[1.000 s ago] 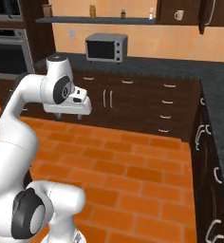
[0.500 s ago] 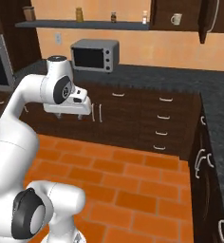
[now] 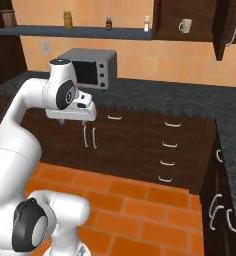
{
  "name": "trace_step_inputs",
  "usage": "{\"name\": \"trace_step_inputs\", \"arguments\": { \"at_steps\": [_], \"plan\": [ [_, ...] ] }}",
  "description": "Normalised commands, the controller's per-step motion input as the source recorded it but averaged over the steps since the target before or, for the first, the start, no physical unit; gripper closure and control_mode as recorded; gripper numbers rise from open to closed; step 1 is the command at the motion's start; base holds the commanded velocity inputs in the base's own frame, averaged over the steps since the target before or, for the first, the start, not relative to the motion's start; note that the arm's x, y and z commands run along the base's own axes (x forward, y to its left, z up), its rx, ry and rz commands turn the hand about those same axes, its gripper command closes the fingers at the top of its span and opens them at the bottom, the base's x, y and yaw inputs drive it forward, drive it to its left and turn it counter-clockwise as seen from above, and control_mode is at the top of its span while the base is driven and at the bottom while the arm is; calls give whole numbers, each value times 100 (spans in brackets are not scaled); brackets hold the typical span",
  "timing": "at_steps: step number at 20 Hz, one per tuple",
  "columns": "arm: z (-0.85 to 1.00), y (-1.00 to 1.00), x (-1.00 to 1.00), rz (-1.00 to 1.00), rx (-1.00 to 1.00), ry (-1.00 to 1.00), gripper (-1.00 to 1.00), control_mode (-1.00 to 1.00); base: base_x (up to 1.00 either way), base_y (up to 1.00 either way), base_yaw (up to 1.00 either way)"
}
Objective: Gather all objects into one cabinet and sort the glasses and bowls to opposite sides.
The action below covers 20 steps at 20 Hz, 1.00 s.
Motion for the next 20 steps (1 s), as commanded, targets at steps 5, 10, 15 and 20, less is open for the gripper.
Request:
{"name": "trace_step_inputs", "arguments": {
  "at_steps": [5, 10, 15, 20],
  "plan": [
    [0, 0, 0, 0, 0, 0, -100, 100, 100, -5, 0],
    [0, 0, 0, 0, 0, 0, -100, 100, 100, -20, 0],
    [0, 0, 0, 0, 0, 0, -100, 100, 100, -19, 0],
    [0, 0, 0, 0, 0, 0, -100, 100, 100, -67, -1]
  ]
}}
